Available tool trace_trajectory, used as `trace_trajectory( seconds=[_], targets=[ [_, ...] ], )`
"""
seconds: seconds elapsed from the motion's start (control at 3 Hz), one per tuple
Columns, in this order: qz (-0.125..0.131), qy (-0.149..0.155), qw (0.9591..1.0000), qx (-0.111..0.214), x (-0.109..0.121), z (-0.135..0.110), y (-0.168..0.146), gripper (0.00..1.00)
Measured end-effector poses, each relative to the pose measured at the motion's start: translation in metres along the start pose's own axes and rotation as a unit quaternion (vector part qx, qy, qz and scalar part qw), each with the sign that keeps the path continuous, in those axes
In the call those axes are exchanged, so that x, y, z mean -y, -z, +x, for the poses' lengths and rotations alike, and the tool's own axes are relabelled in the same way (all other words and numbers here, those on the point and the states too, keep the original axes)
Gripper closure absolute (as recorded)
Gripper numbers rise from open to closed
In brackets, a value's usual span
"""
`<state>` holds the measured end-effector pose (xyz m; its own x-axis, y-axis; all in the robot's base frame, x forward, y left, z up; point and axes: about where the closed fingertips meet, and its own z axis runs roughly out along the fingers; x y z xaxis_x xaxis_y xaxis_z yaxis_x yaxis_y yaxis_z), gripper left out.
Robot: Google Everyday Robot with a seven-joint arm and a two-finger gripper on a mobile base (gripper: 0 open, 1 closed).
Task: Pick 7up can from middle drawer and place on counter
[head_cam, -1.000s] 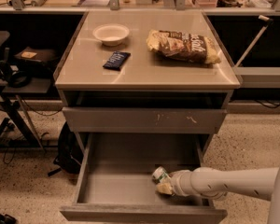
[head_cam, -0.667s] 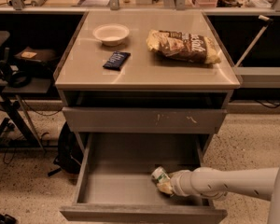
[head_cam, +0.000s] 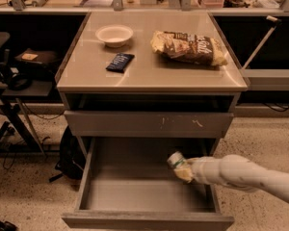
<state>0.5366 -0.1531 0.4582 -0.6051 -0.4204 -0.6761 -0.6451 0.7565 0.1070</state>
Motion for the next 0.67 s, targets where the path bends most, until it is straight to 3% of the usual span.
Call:
trace_trajectory(
  seconds=[0.33,0.67],
  targets=[
    [0.042,-0.004,0.9981,0.045,0.0768,-0.0492,0.0941,1.00],
    [0.042,-0.004,0.9981,0.045,0.0767,-0.0492,0.0941,1.00]
  ],
)
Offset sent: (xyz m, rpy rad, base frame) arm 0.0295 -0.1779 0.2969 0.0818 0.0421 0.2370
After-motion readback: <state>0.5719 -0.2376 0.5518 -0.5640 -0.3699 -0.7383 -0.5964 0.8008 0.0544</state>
